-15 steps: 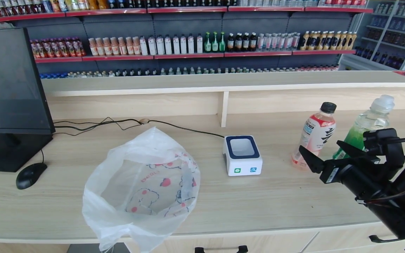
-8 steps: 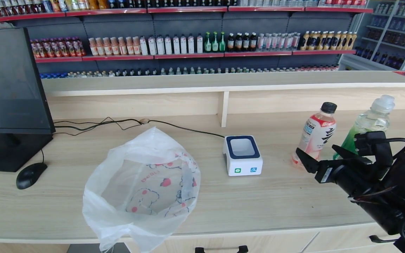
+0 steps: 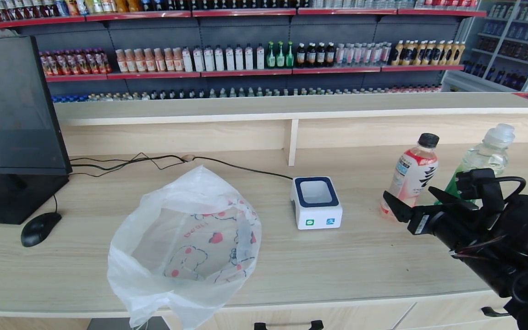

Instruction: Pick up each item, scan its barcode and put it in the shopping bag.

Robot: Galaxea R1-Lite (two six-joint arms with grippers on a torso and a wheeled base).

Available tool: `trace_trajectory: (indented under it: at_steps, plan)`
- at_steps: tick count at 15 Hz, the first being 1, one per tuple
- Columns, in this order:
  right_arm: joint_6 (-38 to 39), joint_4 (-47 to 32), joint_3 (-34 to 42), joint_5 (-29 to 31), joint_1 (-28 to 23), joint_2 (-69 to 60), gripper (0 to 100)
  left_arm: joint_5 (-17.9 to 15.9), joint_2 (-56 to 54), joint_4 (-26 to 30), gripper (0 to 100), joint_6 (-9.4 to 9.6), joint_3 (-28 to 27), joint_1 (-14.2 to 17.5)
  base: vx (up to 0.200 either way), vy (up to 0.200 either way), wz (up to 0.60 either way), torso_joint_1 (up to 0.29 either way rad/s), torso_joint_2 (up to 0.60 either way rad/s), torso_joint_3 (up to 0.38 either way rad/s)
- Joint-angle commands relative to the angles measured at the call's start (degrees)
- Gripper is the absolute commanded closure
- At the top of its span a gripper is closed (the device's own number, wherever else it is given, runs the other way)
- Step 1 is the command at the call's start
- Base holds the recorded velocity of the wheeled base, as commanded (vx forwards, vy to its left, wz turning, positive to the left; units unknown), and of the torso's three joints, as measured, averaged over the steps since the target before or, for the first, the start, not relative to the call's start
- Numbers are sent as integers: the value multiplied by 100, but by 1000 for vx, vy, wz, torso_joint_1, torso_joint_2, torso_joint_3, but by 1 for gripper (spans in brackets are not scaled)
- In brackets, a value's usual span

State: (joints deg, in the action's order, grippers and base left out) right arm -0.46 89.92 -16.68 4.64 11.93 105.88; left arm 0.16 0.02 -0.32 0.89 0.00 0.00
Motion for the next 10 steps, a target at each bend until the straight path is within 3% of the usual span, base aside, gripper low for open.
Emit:
trace_trajectory:
  at_steps: [1,3,10]
  plan:
    - [2,8,-125,-69,-121,82,0,2,6,-3,0,-10,0,0,0,0,0,0,0,0]
    - [-15,8,-178,-359,-323,118,0,2,6,-3,0,-19,0,0,0,0,0,0,0,0]
    - [-24,8,-196,-359,-130,170,0,2,6,-3,0,-1,0,0,0,0,0,0,0,0]
